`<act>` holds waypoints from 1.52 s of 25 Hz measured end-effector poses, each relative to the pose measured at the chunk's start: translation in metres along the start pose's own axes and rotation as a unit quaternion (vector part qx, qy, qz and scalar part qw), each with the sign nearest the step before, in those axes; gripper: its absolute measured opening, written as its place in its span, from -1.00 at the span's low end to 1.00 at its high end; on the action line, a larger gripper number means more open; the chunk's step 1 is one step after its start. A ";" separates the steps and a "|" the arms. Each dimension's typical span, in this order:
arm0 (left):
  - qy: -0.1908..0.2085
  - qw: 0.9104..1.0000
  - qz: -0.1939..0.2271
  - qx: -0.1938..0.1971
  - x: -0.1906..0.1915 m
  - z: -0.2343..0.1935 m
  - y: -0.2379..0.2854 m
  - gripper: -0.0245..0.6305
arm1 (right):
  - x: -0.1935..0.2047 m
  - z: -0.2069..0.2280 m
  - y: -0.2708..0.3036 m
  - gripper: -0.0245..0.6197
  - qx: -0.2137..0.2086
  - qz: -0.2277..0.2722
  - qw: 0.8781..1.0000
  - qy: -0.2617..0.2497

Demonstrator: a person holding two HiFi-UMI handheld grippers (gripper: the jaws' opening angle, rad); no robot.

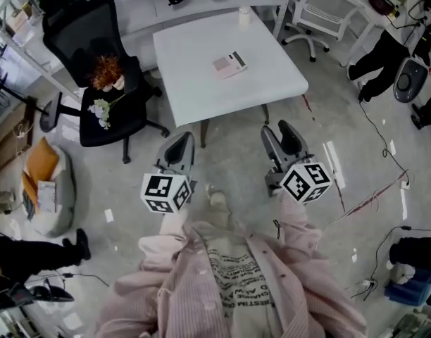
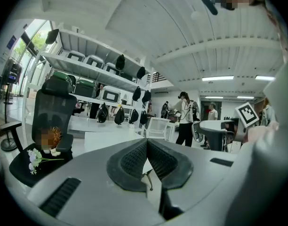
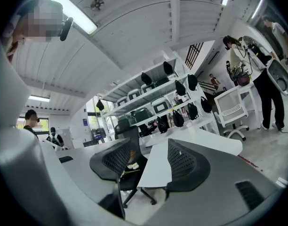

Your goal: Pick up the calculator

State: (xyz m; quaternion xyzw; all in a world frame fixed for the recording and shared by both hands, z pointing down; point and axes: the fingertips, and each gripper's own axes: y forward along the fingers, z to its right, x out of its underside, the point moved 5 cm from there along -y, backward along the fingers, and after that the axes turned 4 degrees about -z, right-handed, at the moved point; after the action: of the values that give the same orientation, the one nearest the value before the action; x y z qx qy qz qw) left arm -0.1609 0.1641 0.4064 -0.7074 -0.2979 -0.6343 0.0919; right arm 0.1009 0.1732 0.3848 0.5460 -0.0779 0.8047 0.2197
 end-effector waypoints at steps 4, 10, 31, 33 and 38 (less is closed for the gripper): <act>-0.008 1.000 -0.003 0.010 -0.005 -0.022 0.031 -0.92 | -0.004 0.012 0.032 -0.26 0.007 -0.001 1.000 -0.002; -0.018 1.000 -0.010 0.021 -0.006 -0.043 0.063 -0.92 | -0.007 0.026 0.065 -0.26 0.018 0.001 1.000 0.003; -0.052 0.997 -0.047 0.019 -0.013 -0.102 0.198 -0.92 | -0.024 0.119 0.204 -0.26 0.025 -0.031 0.999 0.033; -0.060 0.997 -0.056 0.015 -0.013 -0.106 0.217 -0.92 | -0.026 0.135 0.222 -0.26 0.024 -0.043 0.998 0.039; -0.083 0.993 -0.082 -0.001 -0.007 -0.122 0.262 -0.92 | -0.025 0.170 0.267 -0.26 0.017 -0.072 0.996 0.055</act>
State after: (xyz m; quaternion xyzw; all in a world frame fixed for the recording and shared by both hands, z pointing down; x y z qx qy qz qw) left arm -0.1230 -0.1109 0.4864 -0.7311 -0.3612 -0.5787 0.0139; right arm 0.1352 -0.1332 0.4594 0.5088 -0.0119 0.8167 0.2718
